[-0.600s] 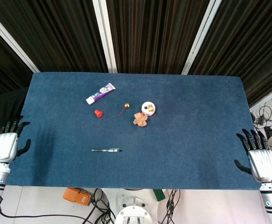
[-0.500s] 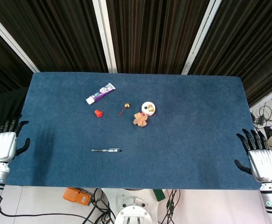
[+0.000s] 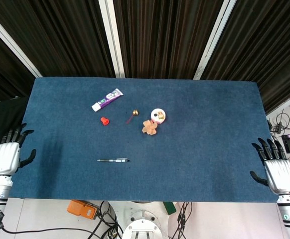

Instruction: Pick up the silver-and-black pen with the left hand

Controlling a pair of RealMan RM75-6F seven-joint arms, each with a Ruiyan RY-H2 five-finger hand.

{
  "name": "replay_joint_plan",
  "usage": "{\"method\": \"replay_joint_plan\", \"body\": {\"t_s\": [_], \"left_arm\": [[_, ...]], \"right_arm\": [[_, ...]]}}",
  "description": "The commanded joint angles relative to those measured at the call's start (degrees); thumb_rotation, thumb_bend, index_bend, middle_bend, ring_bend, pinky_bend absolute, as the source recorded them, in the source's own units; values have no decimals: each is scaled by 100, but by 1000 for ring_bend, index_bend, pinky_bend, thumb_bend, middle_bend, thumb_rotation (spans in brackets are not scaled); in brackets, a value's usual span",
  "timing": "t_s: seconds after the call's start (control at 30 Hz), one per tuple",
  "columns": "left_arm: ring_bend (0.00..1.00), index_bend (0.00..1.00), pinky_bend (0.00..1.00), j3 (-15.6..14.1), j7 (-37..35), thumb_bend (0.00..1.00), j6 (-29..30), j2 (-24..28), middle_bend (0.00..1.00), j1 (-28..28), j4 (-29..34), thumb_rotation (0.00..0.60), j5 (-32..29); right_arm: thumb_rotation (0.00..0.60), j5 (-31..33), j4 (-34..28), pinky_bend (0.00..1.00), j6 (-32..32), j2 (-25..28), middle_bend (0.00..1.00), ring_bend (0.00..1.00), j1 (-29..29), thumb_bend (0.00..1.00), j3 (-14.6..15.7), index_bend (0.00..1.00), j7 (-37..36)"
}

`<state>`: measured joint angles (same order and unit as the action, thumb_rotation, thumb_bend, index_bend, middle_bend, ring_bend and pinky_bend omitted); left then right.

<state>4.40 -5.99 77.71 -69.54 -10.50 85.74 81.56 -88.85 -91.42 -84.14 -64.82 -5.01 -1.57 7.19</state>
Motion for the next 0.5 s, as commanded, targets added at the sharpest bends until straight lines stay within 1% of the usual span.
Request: {"method": "replay_joint_plan", "body": {"t_s": [0.03,0.1,0.2,0.23,0.27,0.4,0.5], "left_arm": [[0,210,140,-147,385,303,-210,-88,61,-130,588,600,167],[0,192,140,-176,791,276,-497,-60,61,-269,911,600,78],[0,148,140,-92,1920,239,-869,-38,61,-511,1626,600,-367],[0,144,140,-47,2334,233,-956,-62,61,-612,1887,600,-523],[0,144,140,-11,2592,232,-1014,-94,61,-686,2055,600,-642],[0,144,140,134,3442,232,-1217,-364,61,-1011,2547,600,-1195],[0,164,140,198,3863,232,-1356,-593,61,-1260,2707,600,-1501]], "right_arm": [[600,53,-19,52,24,-10,119,35,-5,360,-22,203,-8],[600,74,-23,52,39,-7,119,35,-9,360,-29,204,4],[600,57,-26,52,37,15,119,35,-5,360,-18,204,5],[600,57,-21,52,44,23,119,35,-6,360,-15,205,5],[600,65,-24,52,56,25,119,35,-9,360,-16,205,3],[600,86,-35,52,120,32,119,35,-32,360,-12,205,16],[600,90,-49,52,132,44,119,35,-32,360,-6,205,17]]}}
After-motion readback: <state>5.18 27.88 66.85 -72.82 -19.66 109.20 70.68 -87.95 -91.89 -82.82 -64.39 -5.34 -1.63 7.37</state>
